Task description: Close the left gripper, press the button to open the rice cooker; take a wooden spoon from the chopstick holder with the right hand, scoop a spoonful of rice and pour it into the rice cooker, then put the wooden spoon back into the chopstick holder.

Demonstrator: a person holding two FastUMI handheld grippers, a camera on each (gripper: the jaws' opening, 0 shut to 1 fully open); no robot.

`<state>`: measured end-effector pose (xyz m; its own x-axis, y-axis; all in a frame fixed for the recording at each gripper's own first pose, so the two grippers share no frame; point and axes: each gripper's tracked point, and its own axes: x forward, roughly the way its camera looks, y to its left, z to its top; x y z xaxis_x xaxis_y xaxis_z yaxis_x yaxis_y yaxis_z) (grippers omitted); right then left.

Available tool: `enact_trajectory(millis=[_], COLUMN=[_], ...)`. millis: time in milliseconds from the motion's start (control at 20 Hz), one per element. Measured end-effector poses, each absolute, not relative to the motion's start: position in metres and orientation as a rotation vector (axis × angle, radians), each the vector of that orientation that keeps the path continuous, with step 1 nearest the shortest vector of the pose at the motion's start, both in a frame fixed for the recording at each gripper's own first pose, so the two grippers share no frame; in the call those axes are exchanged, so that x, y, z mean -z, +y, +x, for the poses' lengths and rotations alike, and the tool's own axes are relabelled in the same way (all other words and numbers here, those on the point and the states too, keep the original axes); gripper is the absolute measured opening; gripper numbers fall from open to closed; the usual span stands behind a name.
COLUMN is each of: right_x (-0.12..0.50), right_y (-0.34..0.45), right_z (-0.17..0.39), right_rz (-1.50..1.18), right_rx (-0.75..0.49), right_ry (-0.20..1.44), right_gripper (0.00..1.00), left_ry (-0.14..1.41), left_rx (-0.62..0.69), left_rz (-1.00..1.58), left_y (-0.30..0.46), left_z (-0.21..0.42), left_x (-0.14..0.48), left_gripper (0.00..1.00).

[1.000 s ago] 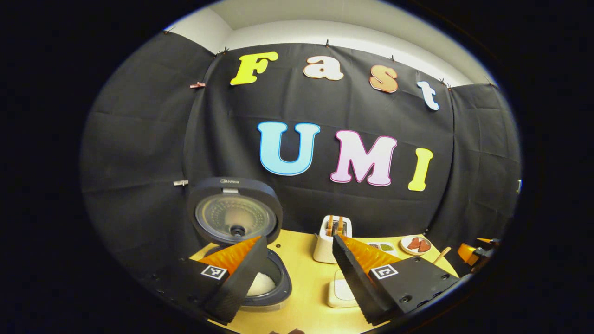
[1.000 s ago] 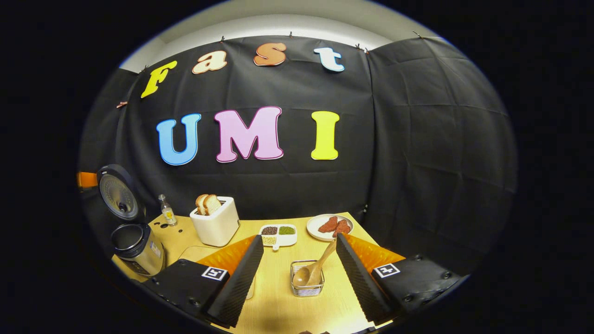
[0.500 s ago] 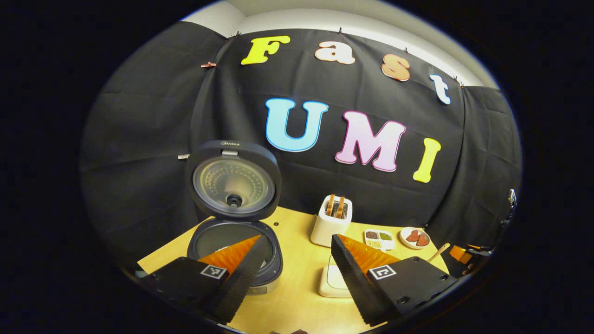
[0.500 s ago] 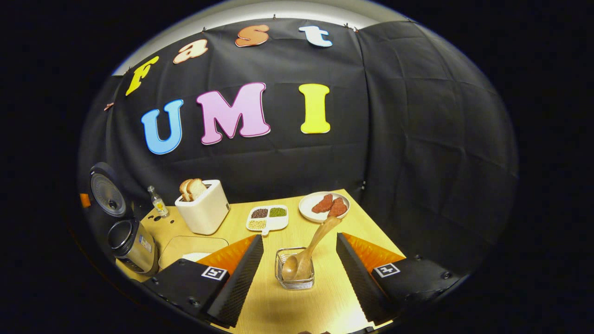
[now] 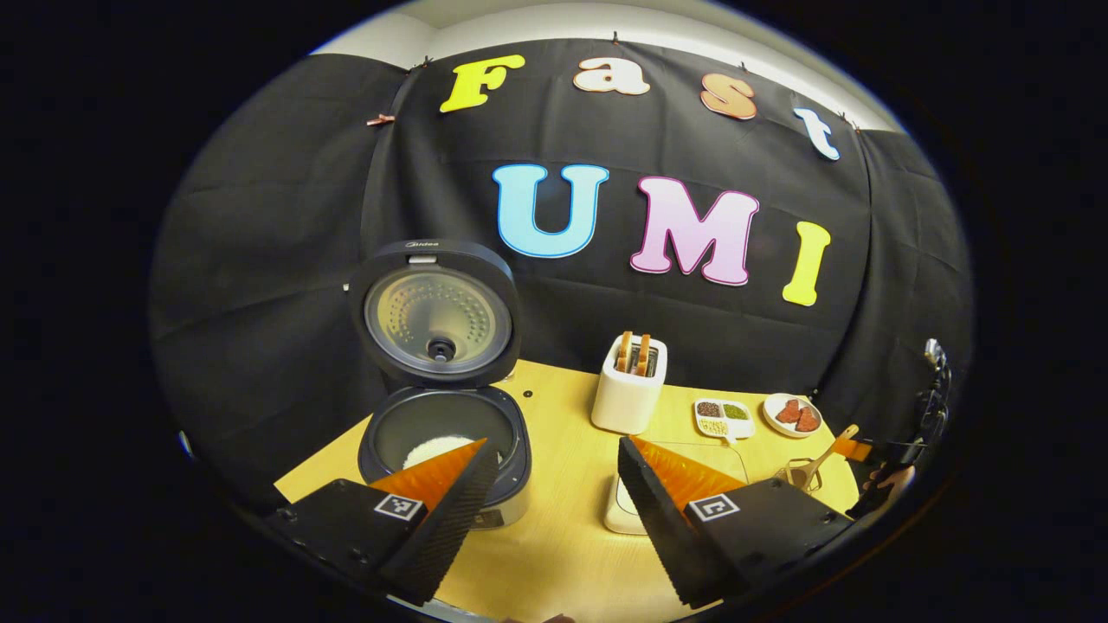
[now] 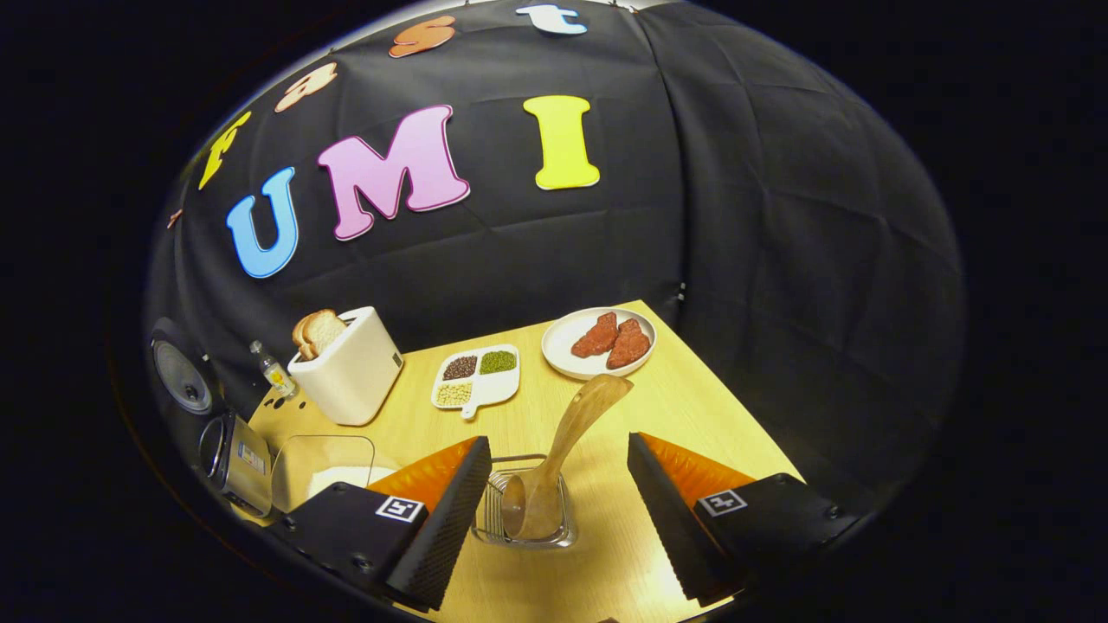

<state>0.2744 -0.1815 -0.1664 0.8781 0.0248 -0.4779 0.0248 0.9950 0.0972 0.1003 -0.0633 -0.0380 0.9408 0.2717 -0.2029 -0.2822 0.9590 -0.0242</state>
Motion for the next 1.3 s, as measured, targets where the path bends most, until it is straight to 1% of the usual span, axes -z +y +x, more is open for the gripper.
enact_trajectory(millis=[400, 450, 500, 550, 600, 650, 700, 750, 900, 950, 1000, 1050, 1100, 1200, 1250, 1300], right_x=[0.215, 0.218, 0.220, 0.220, 0.219, 0.217, 0.219, 0.221, 0.222, 0.213, 0.220, 0.215, 0.217, 0.213, 0.210, 0.204], right_y=[-0.181, -0.183, -0.184, -0.187, -0.190, -0.189, -0.185, -0.183, -0.181, -0.181, -0.172, -0.166, -0.165, -0.167, -0.167, -0.168], right_z=[0.316, 0.321, 0.326, 0.330, 0.332, 0.333, 0.330, 0.333, 0.328, 0.323, 0.329, 0.321, 0.324, 0.321, 0.321, 0.319], right_rz=[0.234, 0.249, 0.260, 0.271, 0.287, 0.310, 0.327, 0.328, 0.315, 0.326, 0.336, 0.346, 0.341, 0.305, 0.281, 0.269], right_rx=[0.026, 0.034, 0.040, 0.058, 0.076, 0.074, 0.068, 0.069, 0.064, 0.052, 0.037, 0.020, 0.013, 0.020, 0.023, 0.027], right_ry=[0.621, 0.623, 0.622, 0.619, 0.614, 0.618, 0.628, 0.636, 0.650, 0.651, 0.653, 0.659, 0.662, 0.652, 0.641, 0.623], right_gripper=[0.99, 0.96, 0.96, 0.90, 0.73, 0.47, 0.53, 0.48, 0.24, 0.23, 0.17, 0.21, 0.18, 0.18, 0.14, 0.14], left_ry=[0.253, 0.254, 0.256, 0.259, 0.268, 0.275, 0.279, 0.279, 0.270, 0.264, 0.259, 0.254, 0.253, 0.249, 0.244, 0.240], left_rx=[-0.369, -0.379, -0.396, -0.410, -0.421, -0.427, -0.430, -0.434, -0.444, -0.447, -0.444, -0.439, -0.431, -0.419, -0.416, -0.412], left_rz=[-0.050, -0.054, -0.051, -0.044, -0.040, -0.042, -0.047, -0.052, -0.048, -0.037, -0.029, -0.026, -0.028, -0.032, -0.034, -0.038], left_y=[-0.059, -0.057, -0.055, -0.052, -0.050, -0.051, -0.051, -0.052, -0.053, -0.053, -0.053, -0.054, -0.055, -0.055, -0.053, -0.052], left_z=[0.079, 0.077, 0.075, 0.073, 0.071, 0.070, 0.069, 0.068, 0.069, 0.070, 0.070, 0.070, 0.069, 0.070, 0.070, 0.069], left_x=[0.058, 0.062, 0.064, 0.068, 0.073, 0.077, 0.079, 0.081, 0.083, 0.083, 0.082, 0.082, 0.081, 0.081, 0.080, 0.080], left_gripper=[0.95, 0.95, 0.96, 0.96, 0.95, 0.95, 0.96, 0.96, 0.96, 0.96, 0.95, 0.96, 0.96, 0.96, 0.96, 0.96])
